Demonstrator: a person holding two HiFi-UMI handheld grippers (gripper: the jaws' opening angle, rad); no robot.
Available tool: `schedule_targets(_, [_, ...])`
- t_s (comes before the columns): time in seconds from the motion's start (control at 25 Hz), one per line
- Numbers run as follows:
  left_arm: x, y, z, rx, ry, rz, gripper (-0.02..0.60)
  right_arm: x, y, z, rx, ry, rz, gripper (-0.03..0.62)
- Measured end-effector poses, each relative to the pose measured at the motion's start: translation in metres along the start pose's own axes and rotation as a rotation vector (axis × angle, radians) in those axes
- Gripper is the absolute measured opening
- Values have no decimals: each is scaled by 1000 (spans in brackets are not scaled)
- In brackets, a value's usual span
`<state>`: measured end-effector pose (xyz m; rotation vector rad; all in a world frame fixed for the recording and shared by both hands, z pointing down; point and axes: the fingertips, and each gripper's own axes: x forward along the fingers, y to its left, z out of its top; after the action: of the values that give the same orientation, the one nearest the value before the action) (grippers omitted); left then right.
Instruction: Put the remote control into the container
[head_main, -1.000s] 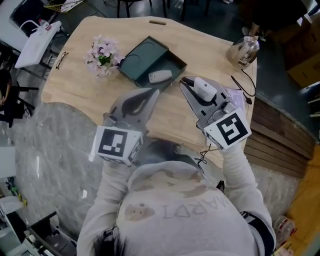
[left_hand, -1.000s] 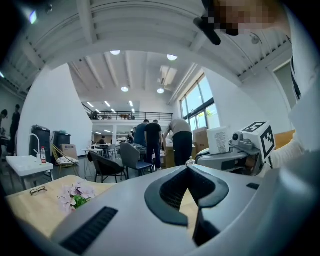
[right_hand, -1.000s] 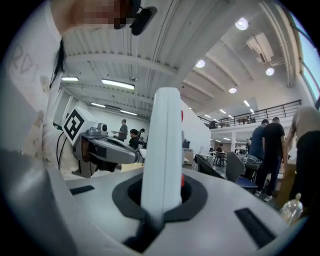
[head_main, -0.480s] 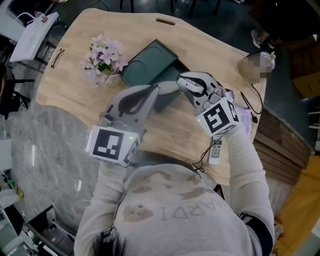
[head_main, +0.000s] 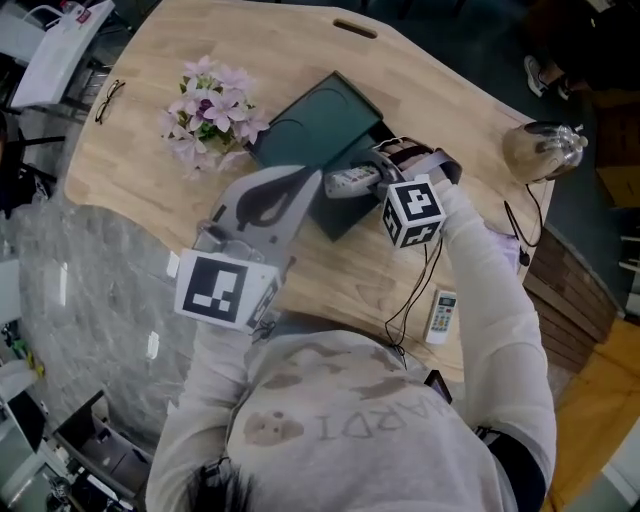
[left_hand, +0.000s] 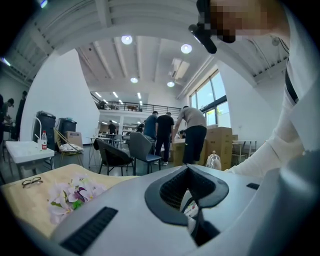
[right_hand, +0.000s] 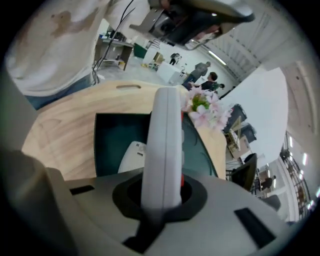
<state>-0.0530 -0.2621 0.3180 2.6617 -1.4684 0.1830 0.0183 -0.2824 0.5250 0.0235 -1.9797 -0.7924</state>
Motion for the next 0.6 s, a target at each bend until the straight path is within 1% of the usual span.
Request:
schedule_targets(0.08, [3,6,-5,-5,10,4,0,17,7,-8,-50,40,59,31])
schedule_targets(0.2, [5,14,-12,-11,22,12,0,35,13,-14,-91,87,123,31])
schedule_targets(0.32, [6,20,-16,-14,29,19,0,47,13,-18,-134,139,144,31])
schedule_targets(0.48, [6,24,-20,-34,46,34,0,55,17,-26,-150,227,179,31])
schedule_targets(0.6, [5,26,-21,-22,44,38,0,57,17,-30,-176,273,190,32])
